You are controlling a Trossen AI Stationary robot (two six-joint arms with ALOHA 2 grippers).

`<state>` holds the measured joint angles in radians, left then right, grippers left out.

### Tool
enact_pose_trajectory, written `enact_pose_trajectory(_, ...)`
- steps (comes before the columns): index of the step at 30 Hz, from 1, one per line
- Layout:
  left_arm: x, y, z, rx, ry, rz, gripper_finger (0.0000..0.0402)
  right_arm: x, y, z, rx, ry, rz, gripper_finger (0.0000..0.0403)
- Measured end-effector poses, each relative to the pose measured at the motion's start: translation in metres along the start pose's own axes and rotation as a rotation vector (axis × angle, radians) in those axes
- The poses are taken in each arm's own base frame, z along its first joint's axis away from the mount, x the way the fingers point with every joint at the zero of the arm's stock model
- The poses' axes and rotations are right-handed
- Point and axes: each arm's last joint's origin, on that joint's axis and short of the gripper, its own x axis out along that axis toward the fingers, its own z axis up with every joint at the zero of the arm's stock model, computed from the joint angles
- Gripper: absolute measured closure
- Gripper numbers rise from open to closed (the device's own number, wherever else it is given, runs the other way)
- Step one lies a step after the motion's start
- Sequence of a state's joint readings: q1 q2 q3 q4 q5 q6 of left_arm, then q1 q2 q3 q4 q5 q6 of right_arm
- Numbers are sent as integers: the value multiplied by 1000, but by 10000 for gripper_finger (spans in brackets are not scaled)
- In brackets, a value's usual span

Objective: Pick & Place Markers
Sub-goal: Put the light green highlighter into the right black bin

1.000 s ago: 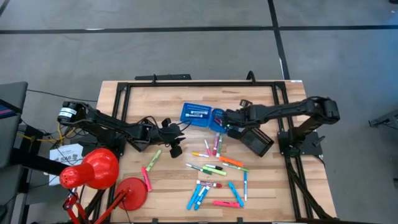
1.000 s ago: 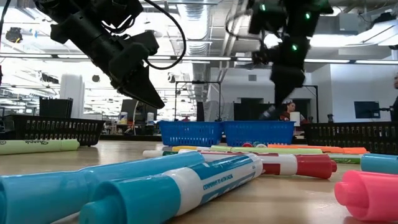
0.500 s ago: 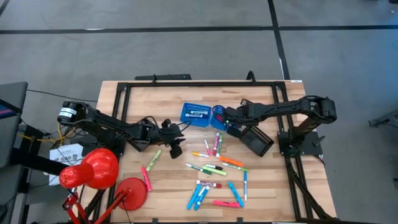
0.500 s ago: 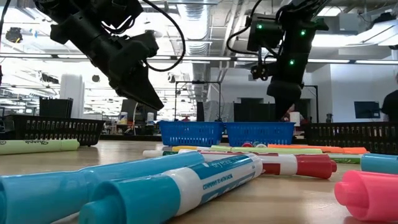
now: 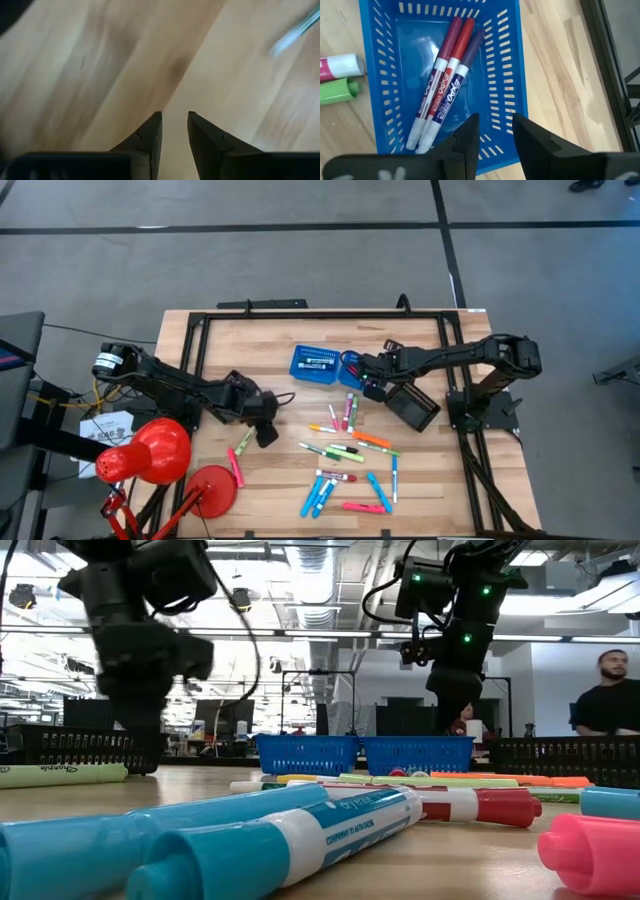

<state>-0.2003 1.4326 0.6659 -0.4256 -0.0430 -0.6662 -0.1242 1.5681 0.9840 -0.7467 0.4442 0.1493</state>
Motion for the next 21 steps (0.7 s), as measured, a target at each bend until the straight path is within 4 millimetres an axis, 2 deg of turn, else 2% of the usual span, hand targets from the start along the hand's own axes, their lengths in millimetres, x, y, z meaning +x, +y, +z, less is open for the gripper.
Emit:
enact_pose_trajectory(3,-4,1,-5,-13,95,30,313,0,0,0,-4,0,0,295)
enact_pose_trajectory(9,-12,-5,0,-10,119,25,313,0,0,0,-53,1,0,294)
enact_pose_trajectory(13,-13,-2,-3,-12,156,55,311,0,0,0,-53,1,1,294)
enact_pose_trajectory(21,-13,-2,-11,-28,236,76,259,0,0,0,-50,1,2,294)
